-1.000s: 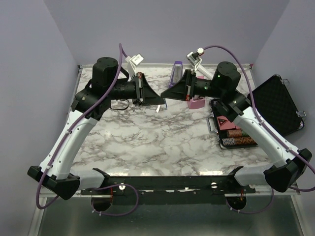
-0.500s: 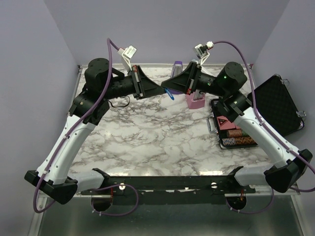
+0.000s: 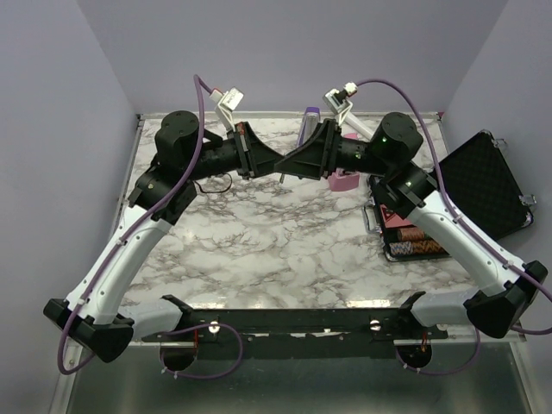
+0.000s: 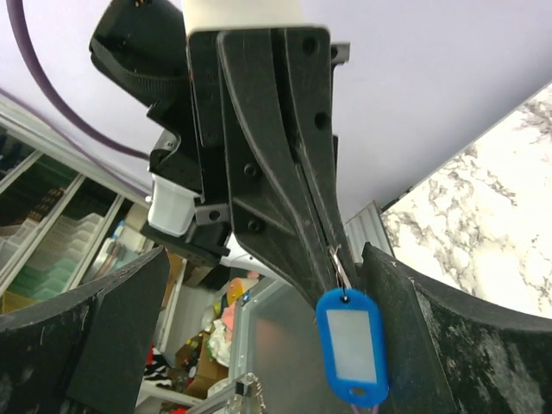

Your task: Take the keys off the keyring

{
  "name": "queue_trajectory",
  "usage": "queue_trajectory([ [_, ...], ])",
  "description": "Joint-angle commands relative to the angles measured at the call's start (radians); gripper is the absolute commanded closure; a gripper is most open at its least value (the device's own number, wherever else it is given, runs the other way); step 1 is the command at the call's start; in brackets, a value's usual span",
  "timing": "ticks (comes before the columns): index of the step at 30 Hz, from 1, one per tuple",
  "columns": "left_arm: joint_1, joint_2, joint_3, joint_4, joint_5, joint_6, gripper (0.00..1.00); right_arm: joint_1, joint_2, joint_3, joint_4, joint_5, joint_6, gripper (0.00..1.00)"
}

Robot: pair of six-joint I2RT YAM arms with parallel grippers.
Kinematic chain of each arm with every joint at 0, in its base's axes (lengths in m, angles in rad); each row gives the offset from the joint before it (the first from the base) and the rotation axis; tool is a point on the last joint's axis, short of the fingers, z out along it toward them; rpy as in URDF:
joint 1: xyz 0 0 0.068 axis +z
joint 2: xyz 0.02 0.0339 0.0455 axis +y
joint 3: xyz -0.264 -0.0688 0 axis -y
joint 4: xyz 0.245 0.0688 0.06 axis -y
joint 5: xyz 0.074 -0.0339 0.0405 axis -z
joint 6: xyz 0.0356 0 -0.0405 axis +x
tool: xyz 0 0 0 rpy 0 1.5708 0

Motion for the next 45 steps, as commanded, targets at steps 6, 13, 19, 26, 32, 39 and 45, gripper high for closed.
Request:
queue_trajectory([
  [6,-0.001,-0.042,0.073,-0.26,0.109,0.235,1.0,-0.003,-0.029,0.097,-0.197,0.039,-0.152,0.0],
  [13,0.002,-0.018,0.189,-0.489,0.14,0.324,1.0,-0.004,-0.032,0.157,-0.383,0.045,-0.304,0.02],
  [19,0.004,0.041,0.209,-0.625,0.268,0.348,1.0,-0.004,-0.022,0.169,-0.506,-0.03,-0.39,0.24],
  [26,0.004,0.028,0.106,-0.58,0.34,0.306,1.0,-0.004,-0.02,0.168,-0.575,-0.087,-0.42,0.33],
  [32,-0.01,0.028,0.043,-0.523,0.365,0.271,1.0,-0.006,-0.049,0.12,-0.614,-0.113,-0.427,0.35],
  [39,-0.053,0.047,0.017,-0.508,0.368,0.269,1.0,-0.004,-0.058,0.071,-0.632,-0.141,-0.428,0.42],
  [45,-0.062,0.062,0.019,-0.502,0.385,0.271,1.0,-0.004,-0.061,0.046,-0.647,-0.155,-0.439,0.48],
])
